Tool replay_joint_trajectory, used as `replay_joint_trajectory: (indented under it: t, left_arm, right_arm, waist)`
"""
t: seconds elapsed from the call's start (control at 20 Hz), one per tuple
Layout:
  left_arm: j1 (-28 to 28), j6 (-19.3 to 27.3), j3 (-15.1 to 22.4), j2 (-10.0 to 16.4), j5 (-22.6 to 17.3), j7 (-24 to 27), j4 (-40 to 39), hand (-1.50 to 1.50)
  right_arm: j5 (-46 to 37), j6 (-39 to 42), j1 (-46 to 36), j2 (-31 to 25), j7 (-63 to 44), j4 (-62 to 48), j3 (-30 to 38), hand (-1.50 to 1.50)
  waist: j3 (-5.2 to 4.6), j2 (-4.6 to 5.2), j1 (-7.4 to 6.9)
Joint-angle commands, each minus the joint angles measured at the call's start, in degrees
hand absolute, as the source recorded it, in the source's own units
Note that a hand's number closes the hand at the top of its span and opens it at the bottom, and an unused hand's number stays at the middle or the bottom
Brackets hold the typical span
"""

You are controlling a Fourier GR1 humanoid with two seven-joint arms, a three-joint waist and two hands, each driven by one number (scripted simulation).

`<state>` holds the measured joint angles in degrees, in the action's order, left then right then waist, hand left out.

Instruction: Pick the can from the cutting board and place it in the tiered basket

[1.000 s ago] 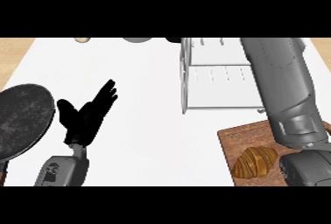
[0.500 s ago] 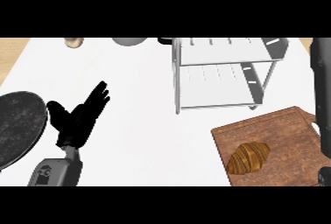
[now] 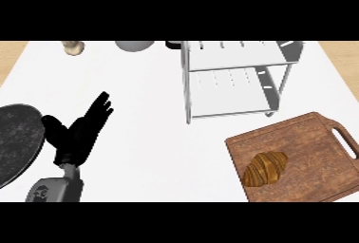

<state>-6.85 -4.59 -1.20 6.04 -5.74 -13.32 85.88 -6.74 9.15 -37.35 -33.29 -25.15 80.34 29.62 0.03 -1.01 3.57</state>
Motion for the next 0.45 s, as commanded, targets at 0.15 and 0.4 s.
replay_joint_trajectory:
  t: [0.15, 0.4]
  left_arm:
    - [-2.0, -2.3, -0.9, 1.0, -1.4, 0.6, -2.3, 0.0]
    - [-1.1, 1.9, 1.9, -2.4, 1.8, 0.1, 0.2, 0.0]
  right_arm:
    - [16.4, 15.8, 16.7, -9.0, -2.8, 10.4, 16.3, -1.5]
    - [23.5, 23.0, 28.3, -9.2, 1.7, 11.4, 28.7, -1.5]
  waist:
    - [-0.03, 0.5, -0.7]
    - [0.02, 0.57, -1.5]
